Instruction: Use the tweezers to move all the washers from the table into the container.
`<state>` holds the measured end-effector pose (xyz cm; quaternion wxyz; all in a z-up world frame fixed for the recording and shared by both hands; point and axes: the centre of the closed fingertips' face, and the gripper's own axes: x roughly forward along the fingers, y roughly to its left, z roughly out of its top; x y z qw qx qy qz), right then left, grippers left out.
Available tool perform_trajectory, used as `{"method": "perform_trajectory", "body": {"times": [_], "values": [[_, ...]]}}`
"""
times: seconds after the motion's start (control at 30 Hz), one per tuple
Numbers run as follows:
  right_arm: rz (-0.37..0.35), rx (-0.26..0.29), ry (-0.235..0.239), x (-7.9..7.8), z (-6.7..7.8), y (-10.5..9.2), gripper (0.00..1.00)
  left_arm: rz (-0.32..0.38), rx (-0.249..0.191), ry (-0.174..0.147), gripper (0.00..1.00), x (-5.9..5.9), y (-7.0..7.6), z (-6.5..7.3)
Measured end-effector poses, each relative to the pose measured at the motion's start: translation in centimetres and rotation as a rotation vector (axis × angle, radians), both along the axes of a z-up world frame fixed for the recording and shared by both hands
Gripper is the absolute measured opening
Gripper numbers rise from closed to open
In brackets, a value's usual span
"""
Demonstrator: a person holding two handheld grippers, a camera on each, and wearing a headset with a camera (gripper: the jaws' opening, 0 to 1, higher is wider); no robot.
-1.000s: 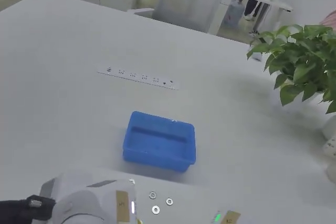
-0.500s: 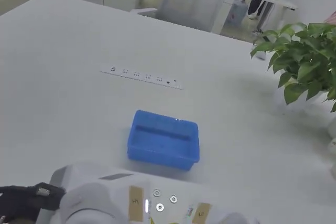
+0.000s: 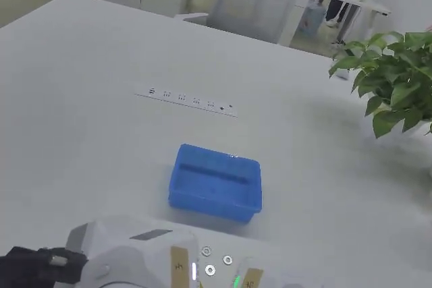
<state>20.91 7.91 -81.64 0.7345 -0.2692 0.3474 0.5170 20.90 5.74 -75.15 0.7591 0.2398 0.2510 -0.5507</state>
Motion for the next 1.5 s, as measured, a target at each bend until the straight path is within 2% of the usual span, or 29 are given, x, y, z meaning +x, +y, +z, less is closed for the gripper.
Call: {"method": "perform_trajectory", "body": {"times": [0.07,0.1,0.13,0.2,0.23,0.27,0.3,0.33,0.43,0.47,0.53,0.57,0.6,0.63,0.7,0.8,0.87,0.97,1.1,1.2,1.3,1.37,1.43,1.5], "values": [[-0.001,0.000,0.003,0.0,0.0,0.1,0.04,0.052,-0.019,0.041,0.10,0.0,0.5,-0.2],[0.000,-0.001,0.003,0.1,0.0,0.1,0.04,0.104,-0.031,0.063,0.15,0.2,1.0,-0.3],[-0.001,-0.001,0.005,0.1,0.0,0.2,0.04,0.145,-0.048,0.069,0.20,0.4,1.4,-0.3],[-0.007,0.004,0.015,0.1,0.0,0.2,0.04,0.263,-0.120,0.065,0.27,1.1,2.3,0.3],[-0.010,0.008,0.024,0.1,0.0,0.2,0.04,0.327,-0.160,0.101,0.32,1.0,3.0,0.3],[-0.013,0.009,0.030,0.2,0.1,0.2,0.04,0.374,-0.179,0.113,0.37,1.0,3.5,0.2],[-0.017,0.014,0.032,0.3,0.3,0.2,0.04,0.446,-0.199,0.104,0.43,1.2,4.4,0.3],[-0.022,0.021,0.033,0.5,0.5,0.2,0.04,0.487,-0.206,0.103,0.53,1.3,5.1,0.3],[-0.045,0.054,0.029,1.4,1.7,0.3,0.04,0.625,-0.224,0.103,0.70,1.7,7.4,0.2],[-0.060,0.069,0.022,2.0,2.2,0.4,0.04,0.681,-0.215,0.100,0.74,1.8,8.4,0.1],[-0.096,0.106,0.013,3.1,2.9,0.5,0.04,0.729,-0.200,0.058,0.82,2.2,9.6,0.1],[-0.130,0.140,0.019,4.0,3.4,0.7,0.04,0.753,-0.186,0.059,0.82,2.0,10.3,-0.1],[-0.152,0.170,0.026,4.6,3.8,0.9,0.04,0.777,-0.190,0.060,0.81,2.0,10.6,-0.2],[-0.181,0.208,0.039,5.5,4.0,1.1,0.04,0.816,-0.218,0.061,0.83,2.1,11.0,-0.3],[-0.211,0.232,0.054,6.9,4.1,1.3,0.05,0.858,-0.237,0.092,0.88,1.8,11.3,-0.7],[-0.227,0.240,0.048,8.5,3.9,1.6,0.05,0.887,-0.249,0.069,0.98,1.7,11.6,-0.7],[-0.233,0.227,0.028,9.6,3.4,1.8,0.05,0.906,-0.248,0.061,0.99,1.6,11.8,-0.8],[-0.243,0.217,0.010,10.9,2.8,1.9,0.05,0.932,-0.253,0.032,0.99,1.8,12.1,-0.7],[-0.264,0.229,0.029,12.0,2.3,2.1,0.05,0.982,-0.321,-0.017,0.99,2.8,12.6,-0.1],[-0.269,0.234,0.035,12.4,2.0,2.3,0.05,1.016,-0.313,-0.028,0.99,2.9,13.4,-0.2],[-0.264,0.228,0.031,12.7,1.6,2.4,0.05,1.025,-0.308,-0.029,0.99,2.9,13.6,-0.4],[-0.258,0.224,0.032,12.7,1.4,2.6,0.05,1.021,-0.274,-0.020,0.99,2.8,13.7,-0.9],[-0.253,0.220,0.028,12.8,1.2,2.7,0.05,1.021,-0.250,-0.033,0.99,2.8,13.8,-1.1],[-0.250,0.215,0.030,13.0,0.9,2.8,0.05,1.023,-0.245,-0.044,0.99,2.8,14.0,-1.0]]}}
